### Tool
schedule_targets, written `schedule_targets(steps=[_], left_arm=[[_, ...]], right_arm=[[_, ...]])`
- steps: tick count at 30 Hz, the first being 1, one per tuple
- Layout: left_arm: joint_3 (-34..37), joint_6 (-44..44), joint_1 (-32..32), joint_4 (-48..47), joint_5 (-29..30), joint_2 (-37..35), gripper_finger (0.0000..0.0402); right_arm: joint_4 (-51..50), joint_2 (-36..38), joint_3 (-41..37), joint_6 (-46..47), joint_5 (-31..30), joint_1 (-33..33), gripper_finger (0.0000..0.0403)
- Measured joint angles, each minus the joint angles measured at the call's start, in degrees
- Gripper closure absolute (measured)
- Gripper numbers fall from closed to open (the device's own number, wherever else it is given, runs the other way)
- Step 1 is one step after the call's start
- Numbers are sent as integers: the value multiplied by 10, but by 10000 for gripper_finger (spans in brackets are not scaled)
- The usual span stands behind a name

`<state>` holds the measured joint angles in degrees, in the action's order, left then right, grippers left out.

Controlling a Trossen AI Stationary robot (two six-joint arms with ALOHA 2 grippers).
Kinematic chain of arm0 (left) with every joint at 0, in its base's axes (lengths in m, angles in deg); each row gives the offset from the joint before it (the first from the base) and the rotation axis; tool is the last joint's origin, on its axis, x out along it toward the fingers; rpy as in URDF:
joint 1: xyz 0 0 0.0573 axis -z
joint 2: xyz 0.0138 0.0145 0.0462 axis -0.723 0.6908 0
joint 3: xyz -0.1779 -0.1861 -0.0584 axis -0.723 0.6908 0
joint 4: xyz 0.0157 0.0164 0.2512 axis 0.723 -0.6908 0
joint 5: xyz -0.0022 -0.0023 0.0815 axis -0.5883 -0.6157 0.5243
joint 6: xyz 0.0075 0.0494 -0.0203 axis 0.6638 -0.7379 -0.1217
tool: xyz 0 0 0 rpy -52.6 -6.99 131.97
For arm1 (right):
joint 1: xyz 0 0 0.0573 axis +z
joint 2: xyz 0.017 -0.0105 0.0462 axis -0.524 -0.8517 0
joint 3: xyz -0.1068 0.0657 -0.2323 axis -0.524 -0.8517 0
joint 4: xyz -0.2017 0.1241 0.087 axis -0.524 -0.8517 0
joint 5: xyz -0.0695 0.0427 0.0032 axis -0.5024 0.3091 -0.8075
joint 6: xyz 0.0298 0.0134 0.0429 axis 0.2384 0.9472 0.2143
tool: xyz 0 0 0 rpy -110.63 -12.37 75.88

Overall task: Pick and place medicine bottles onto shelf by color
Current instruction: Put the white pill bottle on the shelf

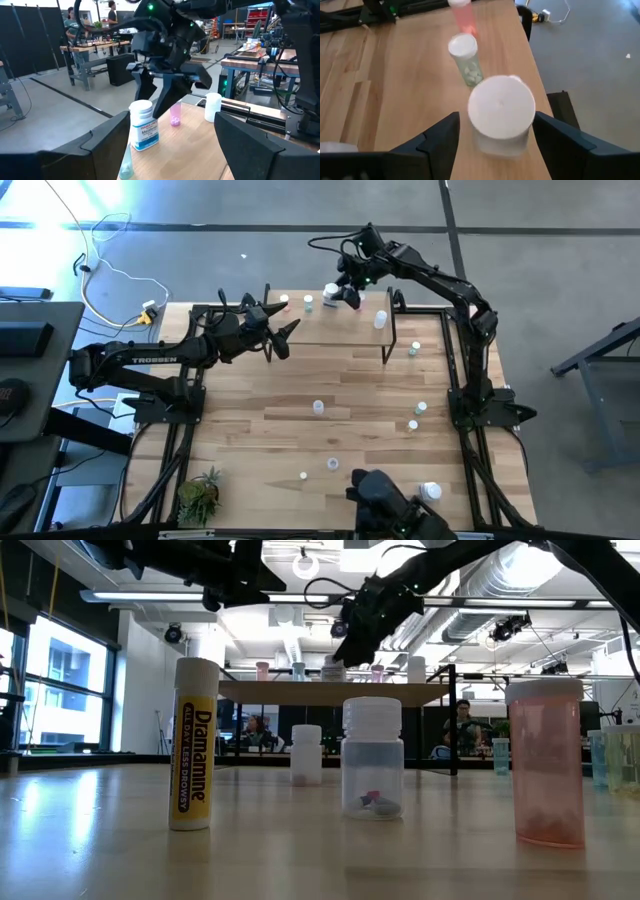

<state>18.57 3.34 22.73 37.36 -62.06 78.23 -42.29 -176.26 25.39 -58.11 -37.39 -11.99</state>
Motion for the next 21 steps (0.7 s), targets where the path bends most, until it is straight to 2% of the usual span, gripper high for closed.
schedule_targets(steps=[10,21], left_arm=[[0,-4,0,-21,-4,0,122],[0,5,18,-71,-84,-6,122]], right_arm=[[-14,36,0,16,-13,-3,162],[-65,91,0,74,-25,40,162]])
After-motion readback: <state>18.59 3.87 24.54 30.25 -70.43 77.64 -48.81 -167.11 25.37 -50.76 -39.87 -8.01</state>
